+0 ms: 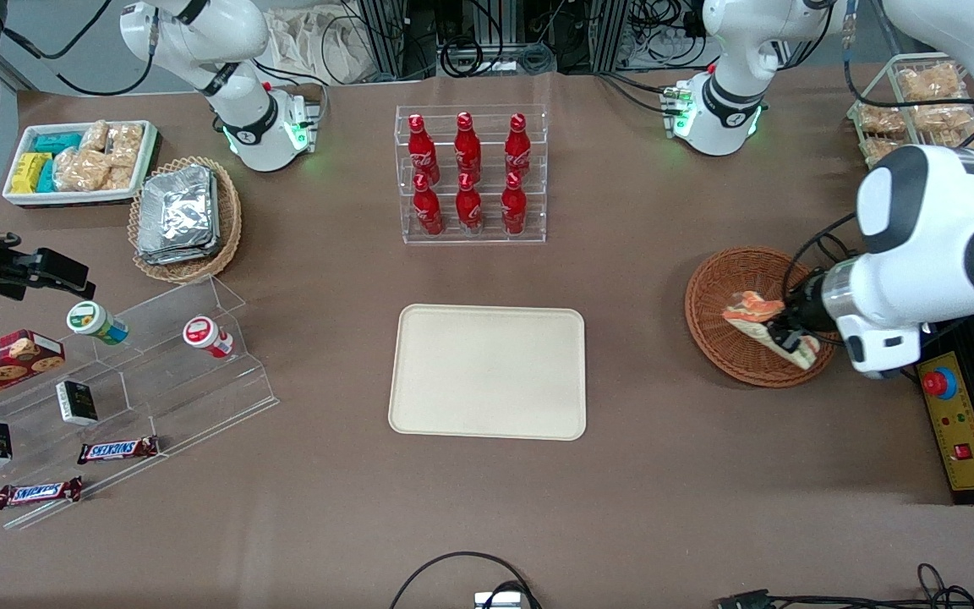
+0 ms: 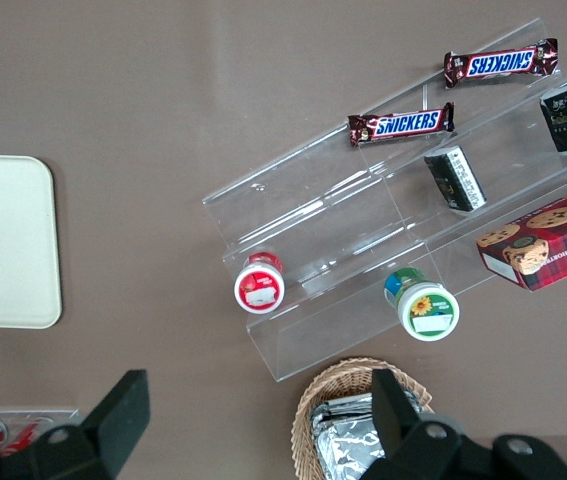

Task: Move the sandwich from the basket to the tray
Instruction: 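Close the left gripper on the sandwich and lift it, then carry the sandwich over the cream tray and lower it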

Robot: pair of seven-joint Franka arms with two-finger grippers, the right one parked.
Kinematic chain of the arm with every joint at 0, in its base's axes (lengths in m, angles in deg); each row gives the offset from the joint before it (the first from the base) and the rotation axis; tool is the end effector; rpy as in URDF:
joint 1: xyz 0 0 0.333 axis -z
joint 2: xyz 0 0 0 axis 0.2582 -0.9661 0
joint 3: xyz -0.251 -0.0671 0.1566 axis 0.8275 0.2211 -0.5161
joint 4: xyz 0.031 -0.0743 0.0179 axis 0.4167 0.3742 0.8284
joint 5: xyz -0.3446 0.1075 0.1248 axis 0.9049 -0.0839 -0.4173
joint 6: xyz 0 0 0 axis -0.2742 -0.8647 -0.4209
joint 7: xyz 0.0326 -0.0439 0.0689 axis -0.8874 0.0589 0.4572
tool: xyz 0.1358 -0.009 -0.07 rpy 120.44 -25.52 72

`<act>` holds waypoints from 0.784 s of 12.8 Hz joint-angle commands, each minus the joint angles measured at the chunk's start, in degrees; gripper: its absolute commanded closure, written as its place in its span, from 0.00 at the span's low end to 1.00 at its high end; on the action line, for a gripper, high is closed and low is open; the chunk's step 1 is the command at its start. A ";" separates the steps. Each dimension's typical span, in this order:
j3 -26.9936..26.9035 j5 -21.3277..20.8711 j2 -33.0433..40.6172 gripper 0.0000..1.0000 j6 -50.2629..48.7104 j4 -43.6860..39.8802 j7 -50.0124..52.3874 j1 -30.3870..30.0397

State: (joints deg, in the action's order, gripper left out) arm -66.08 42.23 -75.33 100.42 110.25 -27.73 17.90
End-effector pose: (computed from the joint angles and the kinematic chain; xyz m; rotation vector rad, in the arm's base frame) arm 0.5906 -0.1302 0.4029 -2.8167 -1.3262 0.3247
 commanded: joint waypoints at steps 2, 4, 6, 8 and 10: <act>12.12 -3.11 -11.08 1.00 -1.56 -11.98 -0.37 0.13; 19.16 -10.73 -18.02 1.00 2.81 -16.36 0.41 3.18; 19.27 -12.17 -23.65 1.00 6.42 -19.80 -0.19 7.41; 19.27 -12.70 -28.67 1.00 13.09 -20.43 -0.46 10.14; 18.84 -12.88 -31.05 1.00 15.49 -20.34 -3.26 12.43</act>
State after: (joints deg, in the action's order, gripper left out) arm -47.16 30.44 -103.09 115.64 93.39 -28.56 28.86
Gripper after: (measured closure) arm 0.811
